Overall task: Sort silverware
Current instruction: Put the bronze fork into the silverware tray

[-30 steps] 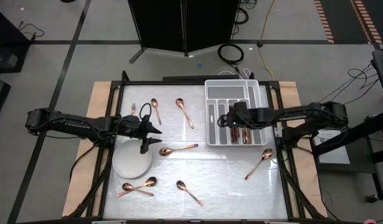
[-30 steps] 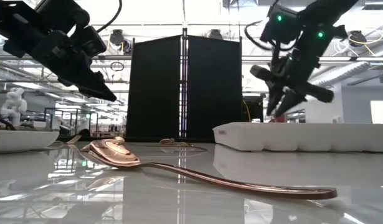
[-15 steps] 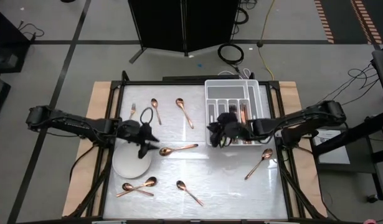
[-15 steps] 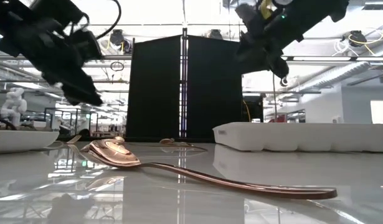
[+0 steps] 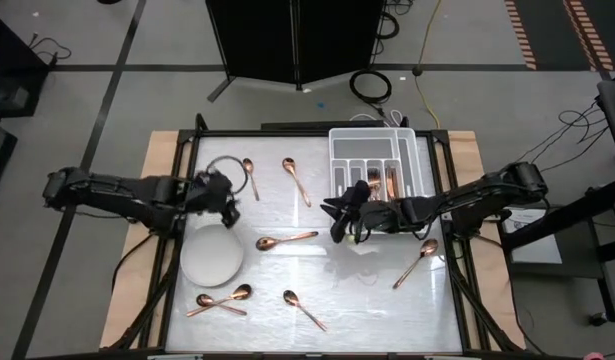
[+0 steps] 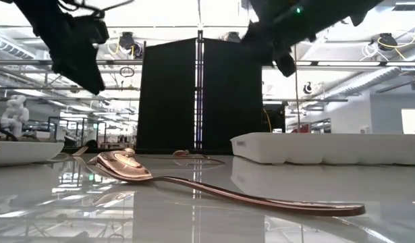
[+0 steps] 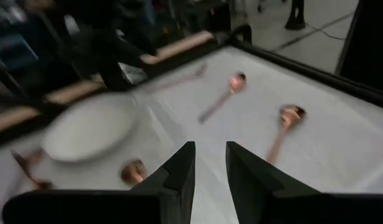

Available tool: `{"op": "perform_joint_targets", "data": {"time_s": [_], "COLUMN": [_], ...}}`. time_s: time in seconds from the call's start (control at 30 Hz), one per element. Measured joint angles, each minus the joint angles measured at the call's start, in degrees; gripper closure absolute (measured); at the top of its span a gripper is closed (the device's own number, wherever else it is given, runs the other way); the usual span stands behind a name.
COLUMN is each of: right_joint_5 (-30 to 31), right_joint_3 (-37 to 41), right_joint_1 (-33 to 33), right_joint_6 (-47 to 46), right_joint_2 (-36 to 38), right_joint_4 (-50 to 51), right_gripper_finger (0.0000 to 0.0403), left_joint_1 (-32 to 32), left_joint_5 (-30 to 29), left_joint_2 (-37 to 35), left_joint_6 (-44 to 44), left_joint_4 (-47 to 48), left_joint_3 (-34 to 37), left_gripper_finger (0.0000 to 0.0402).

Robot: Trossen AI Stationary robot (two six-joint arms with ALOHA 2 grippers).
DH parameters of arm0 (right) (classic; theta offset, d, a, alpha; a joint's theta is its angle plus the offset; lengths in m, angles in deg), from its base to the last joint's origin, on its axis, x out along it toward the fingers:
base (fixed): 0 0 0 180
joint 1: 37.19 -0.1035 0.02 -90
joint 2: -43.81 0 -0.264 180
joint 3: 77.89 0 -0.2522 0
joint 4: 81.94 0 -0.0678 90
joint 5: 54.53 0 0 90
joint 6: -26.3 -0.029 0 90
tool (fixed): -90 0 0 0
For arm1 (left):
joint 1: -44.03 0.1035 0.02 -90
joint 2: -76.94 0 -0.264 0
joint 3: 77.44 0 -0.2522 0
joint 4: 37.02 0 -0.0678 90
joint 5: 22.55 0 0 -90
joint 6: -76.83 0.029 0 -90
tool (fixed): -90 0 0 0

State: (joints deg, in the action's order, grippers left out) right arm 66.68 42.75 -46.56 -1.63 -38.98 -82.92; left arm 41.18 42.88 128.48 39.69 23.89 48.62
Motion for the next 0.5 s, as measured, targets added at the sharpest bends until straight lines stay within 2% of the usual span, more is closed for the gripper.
{"op": "perform_joint_targets", "data": {"time_s": [0.1,0.23,0.37,0.5], "right_joint_5": [-2.73,-7.6,-7.81,-7.57], "right_joint_3": [0.0,-0.01,-0.01,-0.03], "right_joint_1": [-0.51,-1.91,-4.04,-5.61], "right_joint_6": [-1.05,-1.1,0.0,0.12], "right_joint_2": [0.01,0.01,0.01,0.01], "right_joint_4": [-4.54,-10.88,-13.81,-13.79], "right_gripper_finger": [0.0323,0.0323,0.0323,0.0323], "left_joint_1": [8.4,20.9,32.85,41.23], "left_joint_5": [-0.81,3.63,7.29,7.95], "left_joint_2": [1.33,4.88,9.47,13.83], "left_joint_6": [0.22,5.74,11.23,14.98], "left_joint_4": [4.09,6.12,5.34,5.47], "left_joint_3": [-0.71,0.23,1.45,2.37], "left_gripper_finger": [0.0206,0.0206,0.0206,0.0206]}}
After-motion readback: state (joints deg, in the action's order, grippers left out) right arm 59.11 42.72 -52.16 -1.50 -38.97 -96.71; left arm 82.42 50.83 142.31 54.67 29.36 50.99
